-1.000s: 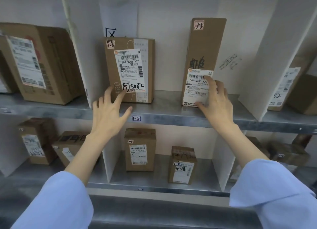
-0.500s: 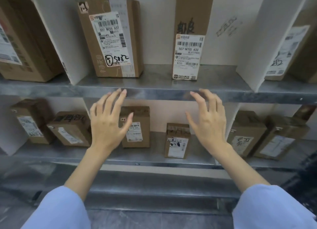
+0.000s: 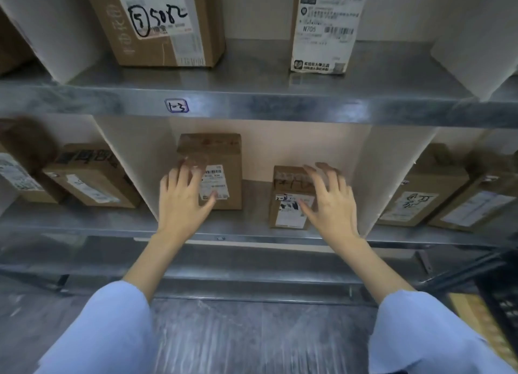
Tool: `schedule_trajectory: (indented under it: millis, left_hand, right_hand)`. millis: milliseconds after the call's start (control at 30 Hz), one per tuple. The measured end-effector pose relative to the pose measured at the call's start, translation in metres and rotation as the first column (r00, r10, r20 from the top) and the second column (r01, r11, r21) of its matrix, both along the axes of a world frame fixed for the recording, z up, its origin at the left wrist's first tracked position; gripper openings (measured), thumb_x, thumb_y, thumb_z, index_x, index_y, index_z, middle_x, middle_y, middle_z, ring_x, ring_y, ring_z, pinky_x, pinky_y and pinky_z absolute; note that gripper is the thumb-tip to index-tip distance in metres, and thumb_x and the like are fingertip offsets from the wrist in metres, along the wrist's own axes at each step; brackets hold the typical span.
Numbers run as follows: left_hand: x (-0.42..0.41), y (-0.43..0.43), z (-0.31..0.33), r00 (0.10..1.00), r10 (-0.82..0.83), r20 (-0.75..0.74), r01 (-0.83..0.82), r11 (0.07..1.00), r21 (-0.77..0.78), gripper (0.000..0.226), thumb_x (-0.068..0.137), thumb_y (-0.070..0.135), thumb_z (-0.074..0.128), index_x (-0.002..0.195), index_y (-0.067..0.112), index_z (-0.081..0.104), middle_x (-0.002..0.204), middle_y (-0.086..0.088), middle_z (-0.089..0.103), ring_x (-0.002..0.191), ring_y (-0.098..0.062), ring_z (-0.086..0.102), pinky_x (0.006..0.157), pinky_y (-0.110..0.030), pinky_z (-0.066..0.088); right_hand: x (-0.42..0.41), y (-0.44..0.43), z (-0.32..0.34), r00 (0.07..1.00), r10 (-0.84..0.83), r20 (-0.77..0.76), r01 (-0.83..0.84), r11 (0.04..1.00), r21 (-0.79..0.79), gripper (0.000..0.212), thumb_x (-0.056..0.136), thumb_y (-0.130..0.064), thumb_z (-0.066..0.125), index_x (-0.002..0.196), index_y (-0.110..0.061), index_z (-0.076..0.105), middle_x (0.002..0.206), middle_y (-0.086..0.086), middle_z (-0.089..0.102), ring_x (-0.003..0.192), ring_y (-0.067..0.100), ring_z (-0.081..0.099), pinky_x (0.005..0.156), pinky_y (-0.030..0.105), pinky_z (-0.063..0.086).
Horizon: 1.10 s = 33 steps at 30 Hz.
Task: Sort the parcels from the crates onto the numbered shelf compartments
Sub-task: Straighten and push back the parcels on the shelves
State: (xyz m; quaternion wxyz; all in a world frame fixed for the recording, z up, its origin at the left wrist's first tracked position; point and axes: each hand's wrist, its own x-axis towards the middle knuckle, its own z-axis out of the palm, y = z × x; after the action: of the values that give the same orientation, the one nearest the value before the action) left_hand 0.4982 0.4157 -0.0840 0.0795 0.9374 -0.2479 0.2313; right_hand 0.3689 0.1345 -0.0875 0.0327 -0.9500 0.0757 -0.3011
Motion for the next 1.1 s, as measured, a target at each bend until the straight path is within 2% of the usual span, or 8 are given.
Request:
schedule_trajectory:
  millis: [133,267,367,500,600,733,867,1100]
  left_hand:
    - [0.02,-0.001,-0.006,0.995,0.055,-0.078,-0.055,0.998,-0.001,0.069,0.081,0.051,0.05,0.139,0.014,0.046,0.149,-0.014,0.038,0.129,-0.038,0.037,0.088,-0.047,0.039]
    - [0.032,-0.002,-0.005,0.994,0.029,-0.109,-0.036,0.998,-0.061,0.075,0.08,0.048,0.054,0.147,0.02,0.038,0.155,-0.01,0.031,0.135,-0.039,0.033,0.089,-0.05,0.042]
    - [0.036,-0.002,-0.007,0.994,0.004,-0.112,-0.015,0.995,-0.098,0.074,0.08,0.045,0.056,0.147,0.019,0.039,0.154,-0.01,0.032,0.136,-0.038,0.033,0.09,-0.052,0.044]
    - [0.039,0.0,-0.011,0.995,-0.009,-0.103,-0.005,0.991,-0.132,0.072,0.078,0.044,0.056,0.145,0.019,0.042,0.152,-0.008,0.035,0.136,-0.037,0.036,0.09,-0.05,0.046]
    - [0.041,0.002,-0.015,0.996,-0.016,-0.091,0.002,0.99,-0.144,0.071,0.078,0.044,0.055,0.144,0.02,0.043,0.151,-0.007,0.037,0.135,-0.036,0.038,0.09,-0.05,0.046]
    - [0.043,0.005,-0.017,0.997,-0.011,-0.074,0.001,0.99,-0.141,0.072,0.076,0.041,0.058,0.143,0.02,0.044,0.15,-0.007,0.039,0.133,-0.036,0.04,0.09,-0.048,0.046]
    - [0.04,0.004,-0.015,0.997,-0.004,-0.075,-0.007,0.989,-0.149,0.071,0.076,0.04,0.059,0.143,0.019,0.046,0.149,-0.008,0.041,0.131,-0.035,0.042,0.089,-0.047,0.046]
    - [0.039,0.004,-0.001,0.992,0.006,-0.122,-0.014,0.998,-0.061,0.075,0.077,0.045,0.055,0.146,0.019,0.042,0.153,-0.011,0.036,0.135,-0.037,0.038,0.101,-0.049,0.039]
  right_hand:
    - [0.008,-0.008,-0.03,0.985,-0.037,-0.167,0.045,0.998,0.048,0.082,0.07,-0.038,0.085,0.142,-0.018,0.049,0.145,0.013,0.046,0.12,0.038,0.053,0.083,0.047,0.052]
    - [0.015,-0.013,-0.049,0.968,-0.085,-0.236,0.117,0.985,0.125,0.09,0.066,-0.031,0.088,0.144,-0.022,0.044,0.144,0.009,0.043,0.117,0.036,0.053,0.079,0.047,0.054]
    - [0.019,-0.015,-0.059,0.978,-0.039,-0.206,0.081,0.977,0.2,0.093,0.065,-0.021,0.089,0.145,-0.02,0.042,0.141,0.013,0.043,0.114,0.038,0.054,0.076,0.049,0.057]
    - [0.026,-0.017,-0.07,0.987,0.048,-0.152,0.013,0.926,0.377,0.092,0.07,-0.01,0.084,0.148,-0.023,0.037,0.144,0.01,0.032,0.116,0.036,0.053,0.063,0.046,0.06]
    - [0.033,-0.02,-0.074,0.989,0.063,-0.131,-0.001,0.906,0.423,0.088,0.073,-0.006,0.082,0.148,-0.021,0.038,0.146,0.008,0.027,0.113,0.033,0.053,0.061,0.046,0.06]
    - [0.043,-0.027,-0.075,0.989,0.07,-0.128,-0.007,0.897,0.441,0.087,0.075,-0.002,0.081,0.148,-0.022,0.036,0.148,0.004,0.024,0.109,0.029,0.054,0.064,0.045,0.06]
    - [0.051,-0.033,-0.073,0.986,0.071,-0.153,0.004,0.896,0.445,0.087,0.076,-0.002,0.08,0.148,-0.022,0.035,0.149,0.002,0.021,0.121,0.028,0.047,0.07,0.047,0.061]
    - [0.049,-0.033,-0.063,0.961,0.005,-0.275,0.079,0.953,0.292,0.086,0.077,-0.019,0.082,0.148,-0.019,0.035,0.151,0.009,0.028,0.127,0.036,0.043,0.064,0.045,0.06]
